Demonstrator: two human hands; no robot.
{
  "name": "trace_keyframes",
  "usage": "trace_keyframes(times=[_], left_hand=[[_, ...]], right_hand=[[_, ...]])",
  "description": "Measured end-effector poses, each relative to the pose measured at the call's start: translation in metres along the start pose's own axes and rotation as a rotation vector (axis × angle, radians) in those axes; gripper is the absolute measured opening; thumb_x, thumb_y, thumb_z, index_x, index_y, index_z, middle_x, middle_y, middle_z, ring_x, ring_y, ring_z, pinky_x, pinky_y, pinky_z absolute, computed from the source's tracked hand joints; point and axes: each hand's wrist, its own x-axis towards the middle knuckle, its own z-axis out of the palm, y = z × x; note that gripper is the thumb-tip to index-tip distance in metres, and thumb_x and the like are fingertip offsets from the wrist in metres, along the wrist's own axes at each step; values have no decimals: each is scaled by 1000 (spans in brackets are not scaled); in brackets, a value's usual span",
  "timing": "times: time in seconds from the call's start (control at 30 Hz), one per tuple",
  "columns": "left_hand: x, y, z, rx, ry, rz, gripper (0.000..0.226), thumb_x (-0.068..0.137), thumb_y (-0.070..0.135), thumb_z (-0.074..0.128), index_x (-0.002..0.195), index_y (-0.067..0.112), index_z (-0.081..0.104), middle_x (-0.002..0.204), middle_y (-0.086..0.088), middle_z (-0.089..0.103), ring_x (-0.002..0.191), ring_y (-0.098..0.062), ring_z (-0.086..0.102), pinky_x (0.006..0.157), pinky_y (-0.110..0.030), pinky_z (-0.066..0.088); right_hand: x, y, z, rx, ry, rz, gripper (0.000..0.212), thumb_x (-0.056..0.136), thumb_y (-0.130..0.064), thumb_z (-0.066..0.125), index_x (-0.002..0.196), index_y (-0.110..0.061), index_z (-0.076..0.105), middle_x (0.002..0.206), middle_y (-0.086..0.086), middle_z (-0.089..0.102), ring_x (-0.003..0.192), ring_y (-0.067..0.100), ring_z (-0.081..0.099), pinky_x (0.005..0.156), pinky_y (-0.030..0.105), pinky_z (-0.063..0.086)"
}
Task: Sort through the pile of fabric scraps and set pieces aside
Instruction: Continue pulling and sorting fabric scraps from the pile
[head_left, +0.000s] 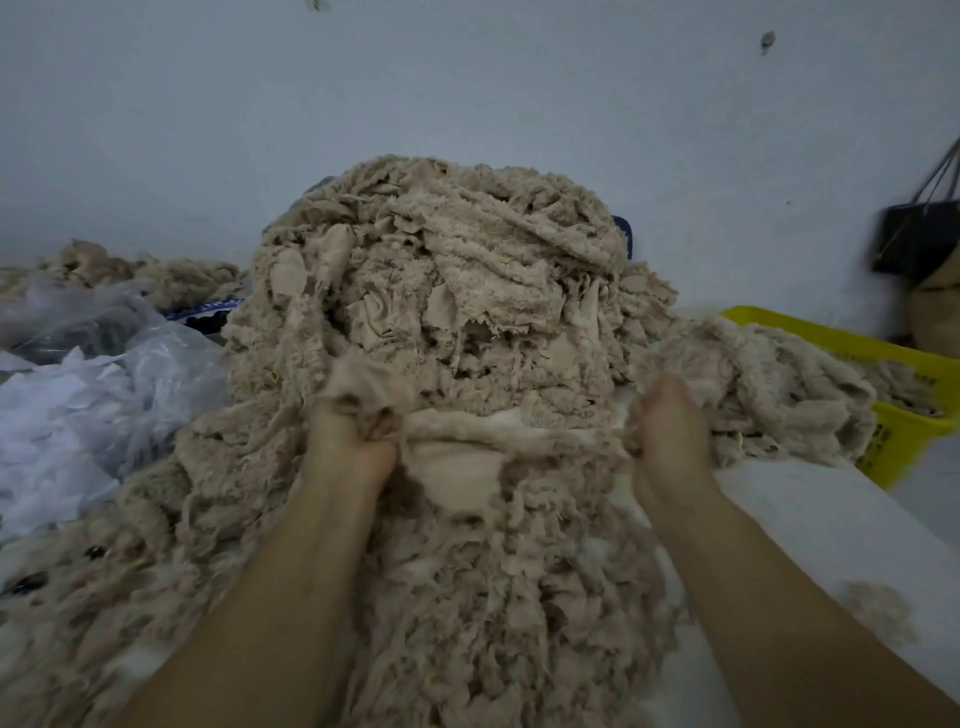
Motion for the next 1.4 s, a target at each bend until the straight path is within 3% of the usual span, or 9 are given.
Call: trace_keyframes(times=[0.2, 0.37, 0.63, 0.73, 0.83, 0.9, 1.03, 1.13, 1.4], left_hand=[[-5, -33, 14, 24, -137, -210, 46, 108, 18, 33, 65, 13, 52, 38, 3, 43, 29, -9, 39, 34, -17, 40], [-1, -11, 7, -298, -133, -199, 42, 108, 28, 44, 81, 3, 65, 62, -6, 61, 44, -14, 59, 45, -26, 54], [-9, -12, 14, -347, -217, -220, 39, 107, 18, 44, 85, -3, 69, 73, -12, 68, 53, -17, 67, 49, -28, 58], [-4, -6, 15, -365, -247, -185, 25, 105, 9, 43, 108, -4, 64, 85, -18, 72, 63, -20, 72, 73, -26, 61], [7, -4, 14, -247, -152, -8, 41, 102, -7, 32, 138, 2, 50, 109, -22, 67, 79, -24, 73, 70, -30, 62], [8, -8, 13, 39, -130, 74, 46, 100, -8, 31, 143, 4, 44, 116, -22, 60, 90, -28, 67, 70, -36, 61], [-8, -26, 18, 855, -295, 219, 49, 82, 49, 62, 107, 8, 68, 73, -4, 64, 54, -14, 59, 41, -23, 44], [-18, -42, 16, 1341, -477, 329, 37, 87, 59, 61, 110, 31, 68, 98, 10, 69, 83, -4, 66, 67, -17, 51], [-13, -26, 15, 714, -309, 75, 19, 97, 27, 61, 103, 15, 75, 90, -8, 77, 75, -19, 73, 61, -29, 59]], right_hand=[[-20, 28, 22, -870, -517, -257, 28, 99, -42, 48, 76, -27, 46, 75, -7, 47, 64, 7, 43, 54, 26, 29], [-7, 25, 12, -720, -401, -315, 42, 96, -36, 54, 135, -20, 49, 137, 3, 40, 112, 14, 51, 95, 35, 47], [-29, 42, 29, -969, -792, -795, 53, 95, -43, 54, 144, -25, 45, 151, -10, 31, 139, 3, 16, 110, 22, 15], [-23, 40, 24, -906, -691, -738, 12, 97, -31, 56, 93, -21, 62, 106, -8, 59, 110, 8, 47, 84, 16, 35], [-16, 26, 15, -513, -543, -421, 28, 97, -39, 55, 76, -20, 57, 67, -9, 55, 60, 3, 51, 54, 13, 38], [-17, 18, 13, -231, -546, -221, 33, 97, -42, 58, 69, -27, 65, 66, -7, 64, 62, 8, 61, 63, 20, 47], [-24, 10, 18, -12, -619, -74, 34, 99, -34, 56, 74, -24, 78, 82, 7, 74, 72, 15, 70, 61, 26, 55], [-27, 8, 19, 40, -637, -37, 34, 99, -34, 55, 81, -19, 78, 81, 11, 72, 65, 18, 68, 56, 27, 55], [-20, -1, 12, 19, -524, -52, 33, 103, -38, 48, 77, -18, 56, 47, -11, 31, 38, 5, 24, 39, 20, 21]])
